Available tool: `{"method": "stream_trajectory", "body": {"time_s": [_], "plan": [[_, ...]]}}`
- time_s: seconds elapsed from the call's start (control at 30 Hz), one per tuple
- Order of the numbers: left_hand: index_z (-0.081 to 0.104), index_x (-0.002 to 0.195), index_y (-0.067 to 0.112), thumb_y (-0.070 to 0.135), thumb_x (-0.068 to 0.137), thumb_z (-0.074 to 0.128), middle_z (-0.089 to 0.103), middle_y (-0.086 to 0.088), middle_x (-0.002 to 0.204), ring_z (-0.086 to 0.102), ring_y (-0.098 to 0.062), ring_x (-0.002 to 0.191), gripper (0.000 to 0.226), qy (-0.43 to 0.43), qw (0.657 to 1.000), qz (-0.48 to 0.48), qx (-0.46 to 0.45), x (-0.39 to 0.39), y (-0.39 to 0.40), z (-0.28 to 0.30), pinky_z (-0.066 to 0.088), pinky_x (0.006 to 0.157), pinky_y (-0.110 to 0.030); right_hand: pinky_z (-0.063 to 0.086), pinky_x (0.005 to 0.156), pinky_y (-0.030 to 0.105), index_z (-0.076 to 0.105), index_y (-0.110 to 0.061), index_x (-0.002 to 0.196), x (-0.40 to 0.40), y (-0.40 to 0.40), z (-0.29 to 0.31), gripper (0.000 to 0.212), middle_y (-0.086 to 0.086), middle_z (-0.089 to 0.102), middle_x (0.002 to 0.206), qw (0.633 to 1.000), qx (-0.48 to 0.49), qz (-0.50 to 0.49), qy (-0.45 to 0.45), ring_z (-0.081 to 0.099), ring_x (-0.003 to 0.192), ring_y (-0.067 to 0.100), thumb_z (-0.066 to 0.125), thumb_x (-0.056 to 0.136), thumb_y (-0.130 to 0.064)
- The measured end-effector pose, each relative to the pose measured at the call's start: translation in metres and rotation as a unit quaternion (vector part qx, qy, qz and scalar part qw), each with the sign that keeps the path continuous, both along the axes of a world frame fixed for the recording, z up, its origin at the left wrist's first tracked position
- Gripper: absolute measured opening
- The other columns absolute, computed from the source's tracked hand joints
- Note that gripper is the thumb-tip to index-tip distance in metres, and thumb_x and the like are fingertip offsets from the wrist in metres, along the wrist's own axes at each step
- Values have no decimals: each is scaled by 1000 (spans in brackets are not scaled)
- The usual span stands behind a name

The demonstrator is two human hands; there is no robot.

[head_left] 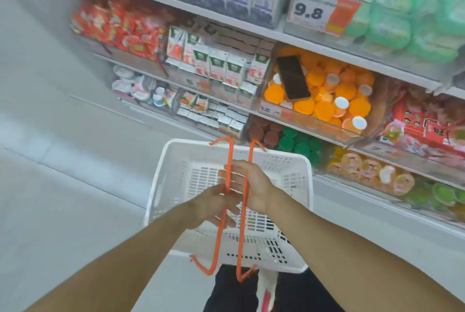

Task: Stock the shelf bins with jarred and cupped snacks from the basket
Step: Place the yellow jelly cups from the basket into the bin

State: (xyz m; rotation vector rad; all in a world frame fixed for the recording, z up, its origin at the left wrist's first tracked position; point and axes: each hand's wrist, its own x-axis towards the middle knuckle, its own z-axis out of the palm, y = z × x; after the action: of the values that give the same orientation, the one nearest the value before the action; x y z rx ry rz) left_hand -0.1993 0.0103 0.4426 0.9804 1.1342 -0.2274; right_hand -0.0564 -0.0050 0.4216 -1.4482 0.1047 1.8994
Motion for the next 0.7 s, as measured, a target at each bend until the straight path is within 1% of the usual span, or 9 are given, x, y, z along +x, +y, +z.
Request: {"method": "stream_trajectory", "body": {"time_s": [0.07, 0.13, 0.27, 0.4, 0.5, 0.6, 0.63, 0.67, 0.7], "plan": [[60, 116, 9, 19, 90, 64, 71, -14, 97, 72, -35, 80, 28, -1, 1000, 5, 28, -30, 22, 12, 57, 74, -41, 55, 74, 32, 67, -10, 105, -38, 30, 11, 25, 10, 74, 103, 999, 14, 5, 28, 70, 76, 22, 62, 90, -29], [59, 115, 6, 15, 87, 64, 68, -12, 93, 70, -27, 74, 29, 3, 998, 22, 56, -65, 50, 15, 56, 66, -36, 55, 74, 33, 66, -9, 105, -73, 63, 20, 25, 10, 74, 102, 998, 30, 21, 43, 71, 75, 22, 64, 90, -29], [58, 117, 14, 12, 95, 63, 65, -6, 99, 67, -12, 71, 23, 18, 993, 45, 112, -145, 105, 5, 56, 64, -27, 51, 67, 28, 64, -13, 99, -144, 127, 33, 23, 5, 73, 92, 995, 47, 66, 56, 68, 74, 20, 65, 89, -33], [55, 114, 16, 13, 97, 61, 62, -6, 95, 63, -16, 70, 18, 39, 985, 94, 141, -218, 165, 6, 53, 58, -25, 50, 62, 26, 64, -14, 90, -221, 197, 31, 23, 3, 67, 81, 992, 57, 87, 77, 66, 68, 19, 63, 88, -37], [58, 96, 17, 16, 98, 60, 64, -4, 84, 63, -18, 64, 3, 57, 977, 134, 154, -279, 212, 16, 51, 55, -26, 50, 67, 30, 63, -12, 91, -281, 253, 28, 25, 8, 69, 92, 987, 72, 108, 90, 68, 75, 23, 59, 89, -37], [59, 90, 12, 20, 101, 54, 60, -9, 76, 60, -22, 57, 14, 88, 962, 214, 146, -350, 255, 22, 49, 56, -31, 52, 75, 33, 61, -14, 93, -340, 302, 29, 22, 9, 71, 100, 985, 68, 136, 82, 70, 84, 24, 59, 91, -37], [58, 92, 10, 20, 102, 52, 59, -9, 75, 57, -22, 55, 15, 105, 954, 242, 146, -375, 268, 22, 48, 57, -32, 51, 76, 33, 60, -16, 91, -359, 318, 30, 21, 7, 72, 96, 985, 59, 148, 66, 70, 83, 23, 61, 90, -36], [59, 96, 8, 19, 102, 51, 56, -8, 73, 54, -21, 54, 15, 119, 944, 272, 143, -401, 280, 20, 47, 56, -32, 50, 71, 31, 59, -17, 86, -377, 332, 31, 20, 5, 70, 88, 985, 50, 156, 47, 69, 75, 21, 62, 90, -36], [59, 100, 7, 18, 101, 51, 54, -7, 71, 51, -20, 54, 14, 130, 934, 303, 139, -428, 292, 18, 45, 55, -32, 47, 61, 28, 57, -18, 81, -395, 346, 32, 20, 2, 64, 76, 985, 46, 164, 18, 63, 63, 17, 63, 90, -35]]}}
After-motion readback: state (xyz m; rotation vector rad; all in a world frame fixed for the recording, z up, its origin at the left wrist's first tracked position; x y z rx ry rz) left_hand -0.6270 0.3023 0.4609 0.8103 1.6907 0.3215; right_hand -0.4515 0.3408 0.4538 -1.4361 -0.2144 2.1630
